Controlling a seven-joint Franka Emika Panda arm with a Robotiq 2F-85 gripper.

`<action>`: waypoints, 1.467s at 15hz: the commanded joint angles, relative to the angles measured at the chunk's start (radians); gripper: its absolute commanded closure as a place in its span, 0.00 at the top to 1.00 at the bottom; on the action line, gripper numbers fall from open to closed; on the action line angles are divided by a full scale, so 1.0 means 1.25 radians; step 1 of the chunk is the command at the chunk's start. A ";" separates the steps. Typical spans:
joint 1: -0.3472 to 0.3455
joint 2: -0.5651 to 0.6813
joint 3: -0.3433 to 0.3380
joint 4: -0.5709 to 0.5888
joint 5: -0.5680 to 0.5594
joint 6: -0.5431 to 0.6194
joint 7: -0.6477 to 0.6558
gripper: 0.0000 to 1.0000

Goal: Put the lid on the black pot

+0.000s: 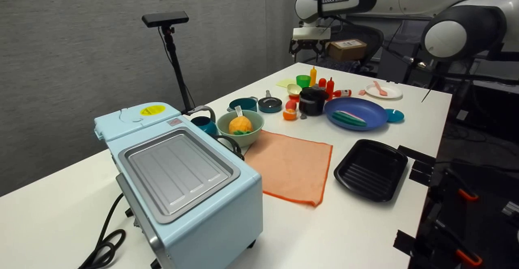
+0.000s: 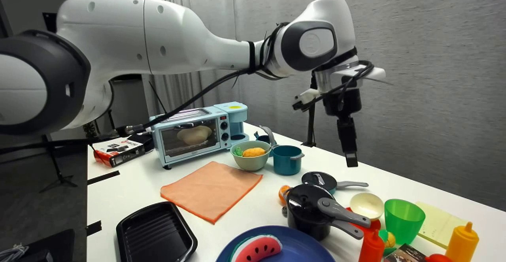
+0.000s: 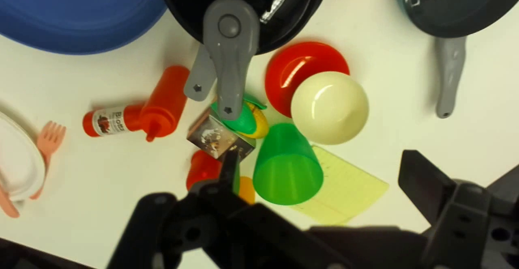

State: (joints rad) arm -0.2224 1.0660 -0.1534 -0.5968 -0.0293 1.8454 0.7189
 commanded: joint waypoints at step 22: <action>0.103 -0.335 0.059 -0.418 -0.019 -0.009 -0.286 1.00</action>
State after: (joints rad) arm -0.0931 0.6452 -0.0790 -1.1215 -0.0532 1.8348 0.3611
